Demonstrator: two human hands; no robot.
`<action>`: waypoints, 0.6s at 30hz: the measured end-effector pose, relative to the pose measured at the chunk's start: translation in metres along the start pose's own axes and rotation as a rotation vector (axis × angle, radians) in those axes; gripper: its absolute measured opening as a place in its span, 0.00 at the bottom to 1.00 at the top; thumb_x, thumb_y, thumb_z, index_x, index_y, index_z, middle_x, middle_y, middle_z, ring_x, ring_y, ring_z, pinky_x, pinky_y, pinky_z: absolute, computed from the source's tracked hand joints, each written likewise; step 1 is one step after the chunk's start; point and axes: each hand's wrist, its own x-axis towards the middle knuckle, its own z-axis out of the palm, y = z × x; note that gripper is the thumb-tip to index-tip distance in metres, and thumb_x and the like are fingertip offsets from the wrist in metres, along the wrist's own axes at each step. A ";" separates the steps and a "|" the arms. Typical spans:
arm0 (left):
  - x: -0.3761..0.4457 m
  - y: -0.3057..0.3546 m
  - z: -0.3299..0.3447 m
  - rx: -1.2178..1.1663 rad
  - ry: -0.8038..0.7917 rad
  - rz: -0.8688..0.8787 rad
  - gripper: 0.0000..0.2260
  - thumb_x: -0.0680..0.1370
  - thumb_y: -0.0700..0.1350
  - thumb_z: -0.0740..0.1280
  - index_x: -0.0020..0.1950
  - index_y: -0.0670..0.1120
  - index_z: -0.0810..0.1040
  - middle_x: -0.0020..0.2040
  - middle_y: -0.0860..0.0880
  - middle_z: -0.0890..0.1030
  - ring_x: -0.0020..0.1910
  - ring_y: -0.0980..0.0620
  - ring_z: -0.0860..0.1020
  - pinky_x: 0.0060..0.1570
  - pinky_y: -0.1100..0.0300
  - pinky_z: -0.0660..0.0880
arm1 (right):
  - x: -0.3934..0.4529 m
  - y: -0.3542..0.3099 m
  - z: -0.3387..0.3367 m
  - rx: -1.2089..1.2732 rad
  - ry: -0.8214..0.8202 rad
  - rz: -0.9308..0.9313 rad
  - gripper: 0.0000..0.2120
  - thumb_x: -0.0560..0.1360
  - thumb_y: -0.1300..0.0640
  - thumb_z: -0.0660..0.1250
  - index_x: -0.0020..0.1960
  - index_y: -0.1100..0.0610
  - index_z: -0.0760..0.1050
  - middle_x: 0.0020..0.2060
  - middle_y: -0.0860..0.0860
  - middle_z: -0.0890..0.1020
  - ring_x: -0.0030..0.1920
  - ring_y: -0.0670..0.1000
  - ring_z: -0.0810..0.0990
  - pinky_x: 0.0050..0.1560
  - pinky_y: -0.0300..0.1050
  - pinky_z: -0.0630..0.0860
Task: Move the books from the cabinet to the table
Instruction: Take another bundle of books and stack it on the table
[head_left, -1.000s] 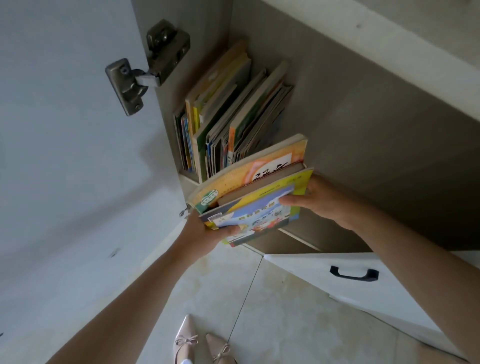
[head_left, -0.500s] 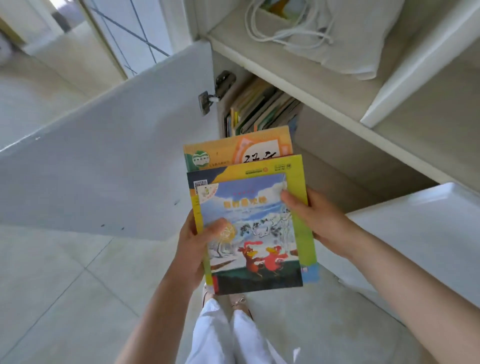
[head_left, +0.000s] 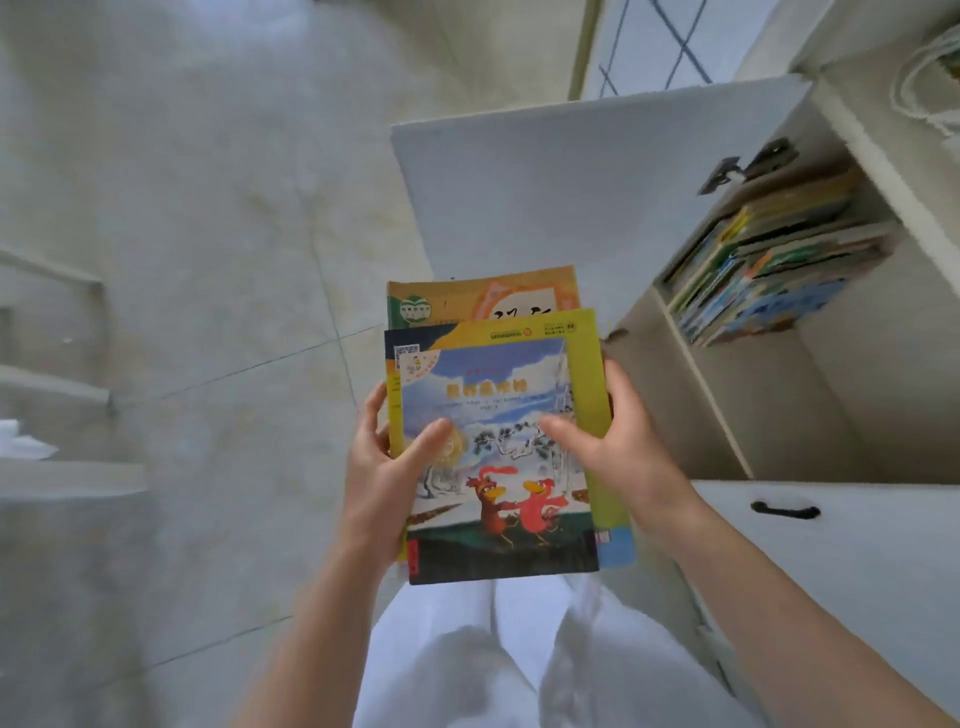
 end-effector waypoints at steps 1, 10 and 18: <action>-0.007 0.000 -0.011 -0.007 0.045 0.018 0.33 0.71 0.44 0.74 0.72 0.56 0.63 0.53 0.43 0.84 0.45 0.41 0.85 0.40 0.45 0.82 | -0.003 -0.005 0.012 -0.005 -0.023 -0.009 0.28 0.73 0.57 0.72 0.68 0.46 0.64 0.55 0.43 0.80 0.52 0.41 0.82 0.44 0.39 0.82; -0.100 -0.021 -0.178 -0.177 0.561 0.211 0.25 0.73 0.44 0.73 0.65 0.59 0.67 0.53 0.44 0.83 0.45 0.44 0.85 0.34 0.52 0.82 | -0.039 -0.040 0.202 -0.210 -0.413 -0.171 0.40 0.72 0.59 0.72 0.75 0.43 0.52 0.56 0.40 0.75 0.53 0.45 0.83 0.42 0.43 0.83; -0.160 -0.048 -0.284 -0.250 0.761 0.215 0.23 0.74 0.45 0.72 0.65 0.58 0.68 0.56 0.47 0.81 0.50 0.45 0.84 0.36 0.53 0.82 | -0.080 -0.037 0.321 -0.298 -0.623 -0.252 0.39 0.72 0.62 0.72 0.73 0.42 0.55 0.55 0.36 0.75 0.52 0.47 0.83 0.39 0.50 0.84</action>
